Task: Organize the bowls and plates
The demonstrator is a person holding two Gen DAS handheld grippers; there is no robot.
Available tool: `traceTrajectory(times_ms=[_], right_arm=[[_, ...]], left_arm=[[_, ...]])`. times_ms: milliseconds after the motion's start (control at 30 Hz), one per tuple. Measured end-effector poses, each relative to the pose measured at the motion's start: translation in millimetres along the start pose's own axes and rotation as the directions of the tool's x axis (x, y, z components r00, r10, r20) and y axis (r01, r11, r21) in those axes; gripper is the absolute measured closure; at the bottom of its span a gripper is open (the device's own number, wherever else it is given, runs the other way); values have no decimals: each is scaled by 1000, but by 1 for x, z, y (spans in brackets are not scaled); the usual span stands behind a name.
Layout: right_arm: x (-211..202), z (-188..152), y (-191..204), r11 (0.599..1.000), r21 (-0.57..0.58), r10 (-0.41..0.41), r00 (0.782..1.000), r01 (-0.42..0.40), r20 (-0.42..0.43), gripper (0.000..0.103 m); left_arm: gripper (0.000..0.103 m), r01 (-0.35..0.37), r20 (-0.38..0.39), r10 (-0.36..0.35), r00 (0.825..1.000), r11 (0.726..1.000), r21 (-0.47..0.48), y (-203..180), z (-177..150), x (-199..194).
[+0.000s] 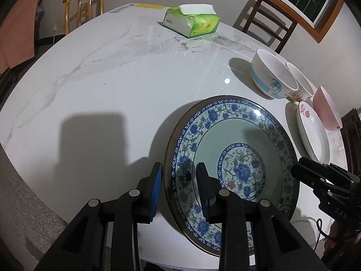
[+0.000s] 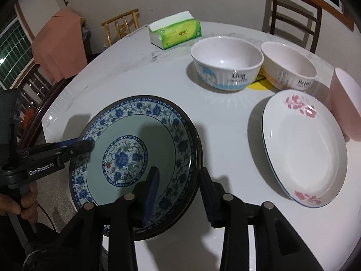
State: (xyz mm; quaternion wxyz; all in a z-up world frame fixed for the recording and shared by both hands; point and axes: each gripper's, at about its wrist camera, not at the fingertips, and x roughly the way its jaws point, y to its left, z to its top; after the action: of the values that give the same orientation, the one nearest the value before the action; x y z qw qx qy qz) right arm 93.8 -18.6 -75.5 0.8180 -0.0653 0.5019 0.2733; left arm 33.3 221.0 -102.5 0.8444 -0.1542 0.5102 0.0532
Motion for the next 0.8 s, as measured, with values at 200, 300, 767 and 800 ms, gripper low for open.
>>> traceTrajectory(times_ms=[200, 300, 767, 800], right_arm=[[-8, -1, 3, 997, -39, -64, 997, 65, 34, 66], [-12, -4, 0, 996, -40, -79, 996, 80, 40, 67], [-40, -19, -46, 988, 33, -151, 987, 149, 59, 66], [-42, -20, -49, 987, 38, -156, 986, 154, 61, 66]], left_arm=[[75, -29, 15, 30, 999, 999, -15, 1, 0, -5], [70, -45, 32, 45, 998, 999, -20, 0, 1, -9], [68, 2, 60, -5, 998, 999, 51, -50, 1, -24], [68, 10, 60, -13, 998, 998, 57, -55, 1, -25]])
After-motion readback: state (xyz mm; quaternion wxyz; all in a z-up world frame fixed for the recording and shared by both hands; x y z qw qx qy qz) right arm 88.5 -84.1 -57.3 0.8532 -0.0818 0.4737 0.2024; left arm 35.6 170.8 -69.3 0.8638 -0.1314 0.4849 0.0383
